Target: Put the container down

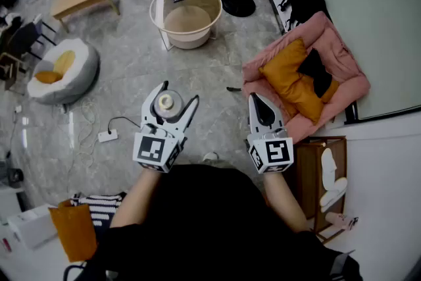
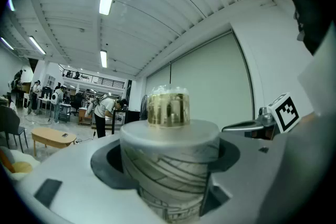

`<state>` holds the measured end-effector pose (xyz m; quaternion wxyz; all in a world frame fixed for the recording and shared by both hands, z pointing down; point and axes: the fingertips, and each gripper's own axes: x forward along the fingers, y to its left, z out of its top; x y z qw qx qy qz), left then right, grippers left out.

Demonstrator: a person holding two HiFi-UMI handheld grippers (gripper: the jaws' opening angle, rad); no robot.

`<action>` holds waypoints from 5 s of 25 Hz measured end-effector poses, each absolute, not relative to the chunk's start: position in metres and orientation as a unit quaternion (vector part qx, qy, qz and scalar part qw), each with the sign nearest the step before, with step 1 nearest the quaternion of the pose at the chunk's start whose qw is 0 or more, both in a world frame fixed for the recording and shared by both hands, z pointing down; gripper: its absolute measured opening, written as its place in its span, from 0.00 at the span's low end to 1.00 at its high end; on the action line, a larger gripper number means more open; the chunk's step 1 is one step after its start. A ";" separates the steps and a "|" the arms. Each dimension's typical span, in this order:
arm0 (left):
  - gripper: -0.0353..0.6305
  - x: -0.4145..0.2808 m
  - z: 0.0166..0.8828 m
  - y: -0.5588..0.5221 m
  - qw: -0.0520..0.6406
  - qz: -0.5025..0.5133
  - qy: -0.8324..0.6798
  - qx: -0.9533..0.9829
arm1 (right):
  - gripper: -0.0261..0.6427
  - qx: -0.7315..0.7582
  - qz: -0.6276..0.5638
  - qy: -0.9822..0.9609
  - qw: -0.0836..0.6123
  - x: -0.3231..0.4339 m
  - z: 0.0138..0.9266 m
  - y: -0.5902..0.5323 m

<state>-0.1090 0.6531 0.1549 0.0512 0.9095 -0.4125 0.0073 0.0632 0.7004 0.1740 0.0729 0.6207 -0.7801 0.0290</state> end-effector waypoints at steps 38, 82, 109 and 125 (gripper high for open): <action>0.58 -0.043 0.186 0.381 0.061 0.028 -0.396 0.916 | 0.07 0.633 0.049 -0.766 0.107 0.133 0.196 0.425; 0.58 -0.020 0.210 0.019 0.102 0.024 -0.468 0.878 | 0.07 0.544 0.068 -0.830 0.102 0.159 0.206 0.022; 0.58 0.044 0.428 -0.116 0.147 0.088 -0.510 0.843 | 0.07 0.459 0.136 -0.870 0.119 0.182 0.403 -0.134; 0.58 0.046 0.637 -0.180 0.127 0.111 -0.505 0.847 | 0.07 0.427 0.153 -0.877 0.161 0.165 0.582 -0.177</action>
